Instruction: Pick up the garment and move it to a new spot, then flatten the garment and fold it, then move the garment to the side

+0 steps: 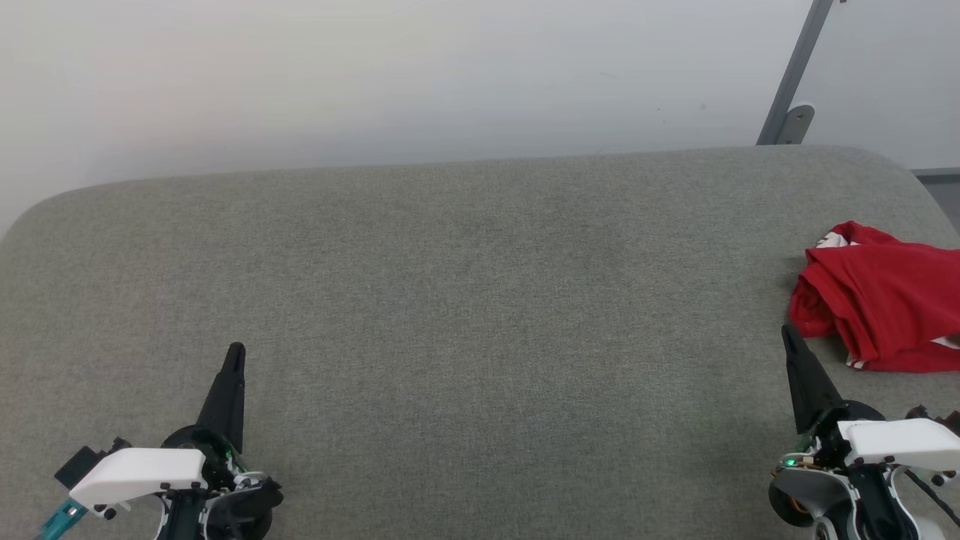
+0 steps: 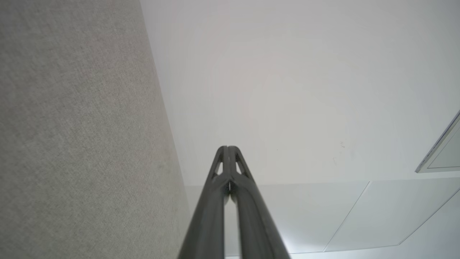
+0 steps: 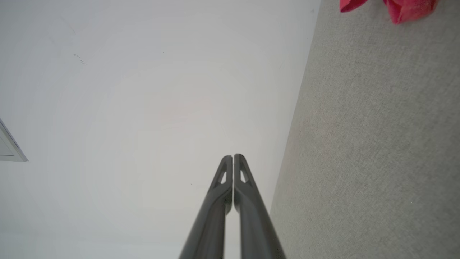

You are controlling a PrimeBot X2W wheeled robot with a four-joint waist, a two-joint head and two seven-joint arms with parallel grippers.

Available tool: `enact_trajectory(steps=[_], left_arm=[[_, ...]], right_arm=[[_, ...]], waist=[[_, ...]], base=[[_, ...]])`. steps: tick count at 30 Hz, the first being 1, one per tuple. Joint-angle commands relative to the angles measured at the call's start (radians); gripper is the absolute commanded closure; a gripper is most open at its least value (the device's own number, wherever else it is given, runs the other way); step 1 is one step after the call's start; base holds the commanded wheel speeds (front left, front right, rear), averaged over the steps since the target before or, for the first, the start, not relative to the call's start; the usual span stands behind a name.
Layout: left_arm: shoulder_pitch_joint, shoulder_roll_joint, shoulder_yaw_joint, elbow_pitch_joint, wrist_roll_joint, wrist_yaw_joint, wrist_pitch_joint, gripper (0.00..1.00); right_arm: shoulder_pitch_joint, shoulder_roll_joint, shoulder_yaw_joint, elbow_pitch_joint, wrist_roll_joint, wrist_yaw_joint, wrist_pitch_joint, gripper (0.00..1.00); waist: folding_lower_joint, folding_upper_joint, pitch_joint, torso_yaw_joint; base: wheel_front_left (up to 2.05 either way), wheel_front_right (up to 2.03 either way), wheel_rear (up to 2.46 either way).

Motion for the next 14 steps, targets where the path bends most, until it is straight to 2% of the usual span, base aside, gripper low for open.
enact_trajectory(steps=[1, 14], left_arm=[[-0.012, -0.001, 0.003, 0.0, 0.0, -0.005, 0.003, 1.0], [-0.012, -0.001, 0.003, 0.0, 0.0, -0.005, 0.004, 1.0]], right_arm=[[-0.004, 0.002, 0.0, 0.002, 0.003, 0.0, 0.002, 1.0], [-0.004, 0.002, -0.001, 0.003, 0.003, 0.0, 0.002, 1.0]], waist=[[0.0, 0.0, 0.0, 0.0], [0.0, 0.0, 0.0, 0.0]], base=[[0.0, 0.0, 0.0], [0.0, 0.0, 0.0]])
